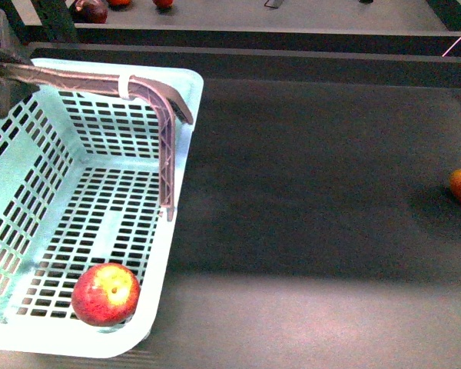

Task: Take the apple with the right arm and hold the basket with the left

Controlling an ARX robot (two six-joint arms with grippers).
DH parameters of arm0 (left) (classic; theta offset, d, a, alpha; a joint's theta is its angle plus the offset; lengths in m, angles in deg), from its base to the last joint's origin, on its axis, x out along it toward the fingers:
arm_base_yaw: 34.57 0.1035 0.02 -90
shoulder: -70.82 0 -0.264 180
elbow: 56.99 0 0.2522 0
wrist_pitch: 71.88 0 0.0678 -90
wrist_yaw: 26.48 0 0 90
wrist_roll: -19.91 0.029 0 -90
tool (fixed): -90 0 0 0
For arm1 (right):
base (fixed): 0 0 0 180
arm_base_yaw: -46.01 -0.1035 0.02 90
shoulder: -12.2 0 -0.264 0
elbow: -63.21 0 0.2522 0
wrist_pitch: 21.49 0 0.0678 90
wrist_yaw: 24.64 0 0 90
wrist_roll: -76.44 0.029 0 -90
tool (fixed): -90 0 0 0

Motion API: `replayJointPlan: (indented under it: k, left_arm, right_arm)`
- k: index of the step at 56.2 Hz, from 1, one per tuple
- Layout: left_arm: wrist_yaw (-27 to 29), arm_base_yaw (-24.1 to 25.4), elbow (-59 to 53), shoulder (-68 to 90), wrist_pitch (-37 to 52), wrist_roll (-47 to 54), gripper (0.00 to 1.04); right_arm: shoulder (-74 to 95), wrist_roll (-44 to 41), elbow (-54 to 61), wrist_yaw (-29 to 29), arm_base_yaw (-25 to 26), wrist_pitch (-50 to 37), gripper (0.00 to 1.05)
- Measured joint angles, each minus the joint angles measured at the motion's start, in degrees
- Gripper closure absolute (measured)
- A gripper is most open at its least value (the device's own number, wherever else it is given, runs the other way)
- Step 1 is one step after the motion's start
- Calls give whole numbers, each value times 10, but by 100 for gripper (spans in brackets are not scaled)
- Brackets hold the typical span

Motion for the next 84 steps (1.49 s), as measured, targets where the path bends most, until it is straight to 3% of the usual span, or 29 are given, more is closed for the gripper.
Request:
replayJointPlan:
  k: [17,25,30,36,46,51,63,66,68,71,72,79,84]
  left_arm:
    - [2,7,-15,-5,-4,-19,97]
    - [2,4,-15,-15,-15,-20,77]
    - [6,-5,-15,-41,-37,-19,57]
    - [35,-26,-17,-96,-83,-20,32]
    - [94,-63,-26,-194,-165,-33,5]
    - [125,-85,-31,-241,-193,-46,7]
    - [133,-94,-37,-255,-185,-36,8]
    - [142,-91,-89,-258,-46,61,16]
    - [134,-84,-140,-264,71,189,24]
    - [126,-74,-191,-275,176,312,32]
    - [121,-68,-214,-283,222,403,36]
    - [99,-41,-271,-335,313,694,58]
    - [81,-22,-306,-371,314,802,75]
  right_arm:
    - [0,0,0,0,0,0,9]
    - [0,0,0,0,0,0,9]
    - [0,0,0,0,0,0,9]
    - [0,0,0,0,0,0,9]
    - [0,0,0,0,0,0,9]
    - [0,0,0,0,0,0,9]
    - [0,0,0,0,0,0,9]
    - [0,0,0,0,0,0,9]
    - [0,0,0,0,0,0,9]
    - [0,0,0,0,0,0,9]
    - [0,0,0,0,0,0,9]
    - [0,0,0,0,0,0,9]
    - [0,0,0,0,0,0,9]
